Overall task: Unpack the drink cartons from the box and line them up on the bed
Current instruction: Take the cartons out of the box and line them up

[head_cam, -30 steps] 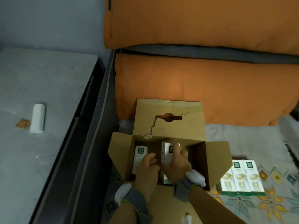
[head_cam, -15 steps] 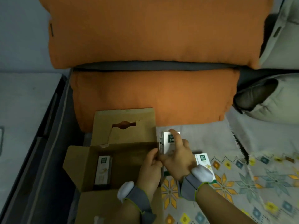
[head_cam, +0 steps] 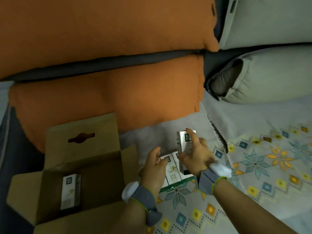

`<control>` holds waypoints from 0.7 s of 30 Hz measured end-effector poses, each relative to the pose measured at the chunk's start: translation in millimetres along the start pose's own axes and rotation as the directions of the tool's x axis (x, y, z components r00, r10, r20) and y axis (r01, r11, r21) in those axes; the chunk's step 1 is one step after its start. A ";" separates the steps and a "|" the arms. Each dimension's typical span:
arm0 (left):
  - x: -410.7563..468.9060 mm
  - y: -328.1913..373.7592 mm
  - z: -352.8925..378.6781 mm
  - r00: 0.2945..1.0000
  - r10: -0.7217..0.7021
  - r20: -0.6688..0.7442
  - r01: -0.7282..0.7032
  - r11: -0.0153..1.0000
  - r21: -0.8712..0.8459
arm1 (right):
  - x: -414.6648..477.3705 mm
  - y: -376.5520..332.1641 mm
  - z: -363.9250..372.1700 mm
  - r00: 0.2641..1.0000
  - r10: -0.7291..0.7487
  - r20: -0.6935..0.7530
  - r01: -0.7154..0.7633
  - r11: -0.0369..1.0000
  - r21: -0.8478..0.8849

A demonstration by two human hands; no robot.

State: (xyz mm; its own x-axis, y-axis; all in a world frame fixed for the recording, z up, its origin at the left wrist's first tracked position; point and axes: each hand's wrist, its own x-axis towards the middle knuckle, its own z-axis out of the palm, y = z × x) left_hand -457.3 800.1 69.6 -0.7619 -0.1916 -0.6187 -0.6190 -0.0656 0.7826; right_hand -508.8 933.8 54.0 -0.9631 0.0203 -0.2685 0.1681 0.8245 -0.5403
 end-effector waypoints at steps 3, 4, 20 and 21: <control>10.9 -6.2 10.5 1.000 -0.022 0.001 0.022 0.999 0.042 | 12.6 23.5 1.0 0.999 0.039 0.023 -0.038 0.999 -0.040; 14.7 -8.3 13.7 1.000 -0.029 -0.002 0.029 0.998 0.053 | 16.9 30.7 2.4 0.997 0.060 0.038 -0.058 0.997 -0.047; 46.1 -31.1 29.1 0.995 -0.100 -0.025 0.102 0.992 0.076 | 67.6 94.6 64.8 0.937 0.240 0.256 -0.207 0.967 -0.147; 46.2 -30.8 27.1 0.995 -0.096 -0.027 0.098 0.992 0.084 | 68.1 95.3 67.7 0.927 0.243 0.285 -0.205 0.966 -0.157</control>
State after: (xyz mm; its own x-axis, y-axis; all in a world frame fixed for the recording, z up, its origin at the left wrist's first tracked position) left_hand -478.6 819.8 15.1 -0.6935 -0.2103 -0.6891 -0.7046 -0.0018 0.7096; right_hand -544.1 975.5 -69.8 -0.7920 0.0580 -0.6078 0.3267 0.8812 -0.3417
